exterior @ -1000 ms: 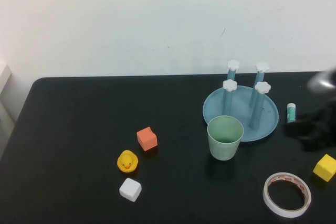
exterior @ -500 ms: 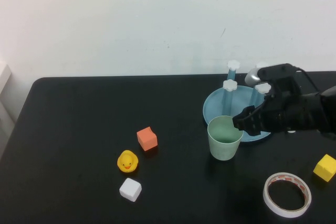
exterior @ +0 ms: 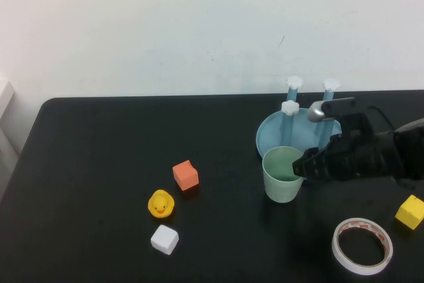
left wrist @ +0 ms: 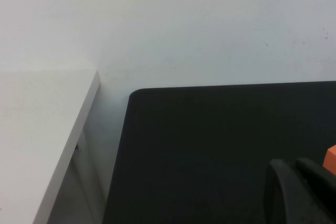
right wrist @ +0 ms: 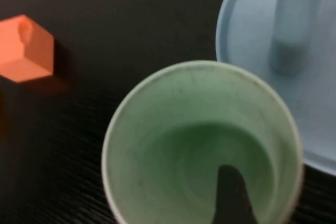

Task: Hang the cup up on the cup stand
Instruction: Pick up the cup from the table, then adjust the cup with two arms

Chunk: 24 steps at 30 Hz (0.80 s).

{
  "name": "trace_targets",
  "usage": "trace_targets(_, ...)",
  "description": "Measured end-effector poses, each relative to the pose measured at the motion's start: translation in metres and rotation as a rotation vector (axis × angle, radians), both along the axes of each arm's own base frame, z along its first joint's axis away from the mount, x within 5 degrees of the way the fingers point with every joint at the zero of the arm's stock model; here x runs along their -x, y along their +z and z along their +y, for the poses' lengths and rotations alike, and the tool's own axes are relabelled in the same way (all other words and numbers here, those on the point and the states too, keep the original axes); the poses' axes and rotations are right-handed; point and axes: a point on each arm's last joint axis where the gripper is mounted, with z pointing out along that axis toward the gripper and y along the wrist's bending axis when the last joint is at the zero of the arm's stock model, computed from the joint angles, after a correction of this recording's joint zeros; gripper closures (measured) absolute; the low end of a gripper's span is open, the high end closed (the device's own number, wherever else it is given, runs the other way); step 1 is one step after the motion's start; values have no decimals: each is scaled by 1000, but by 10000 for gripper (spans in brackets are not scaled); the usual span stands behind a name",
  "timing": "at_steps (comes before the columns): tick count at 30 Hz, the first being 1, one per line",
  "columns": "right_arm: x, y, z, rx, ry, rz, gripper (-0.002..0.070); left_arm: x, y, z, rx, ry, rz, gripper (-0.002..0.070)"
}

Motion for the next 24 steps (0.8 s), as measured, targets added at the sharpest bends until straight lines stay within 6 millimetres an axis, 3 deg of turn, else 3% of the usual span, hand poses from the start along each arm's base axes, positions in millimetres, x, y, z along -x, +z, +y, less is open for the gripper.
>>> trace_targets(6, 0, -18, 1, 0, 6, 44, 294, 0, -2, 0, 0, 0, 4, 677)
trace_targets(9, 2, -21, 3, -22, 14, 64, 379, 0, -2, 0, 0, 0, 4, 677)
trace_targets(14, 4, -21, 7, -67, 41, 85, 610, 0, -2, 0, 10, -1, 4, 677)
trace_targets(18, 9, -18, 14, -139, 101, 112, 647, 0, -2, -3, 129, -9, 6, 676)
trace_targets(21, 15, 4, 24, -247, 197, 96, 648, 1, 3, -10, 384, -44, 31, 676)
trace_targets(24, 25, 44, 36, -360, 319, 3, 648, 4, 15, -19, 577, -112, 34, 671)
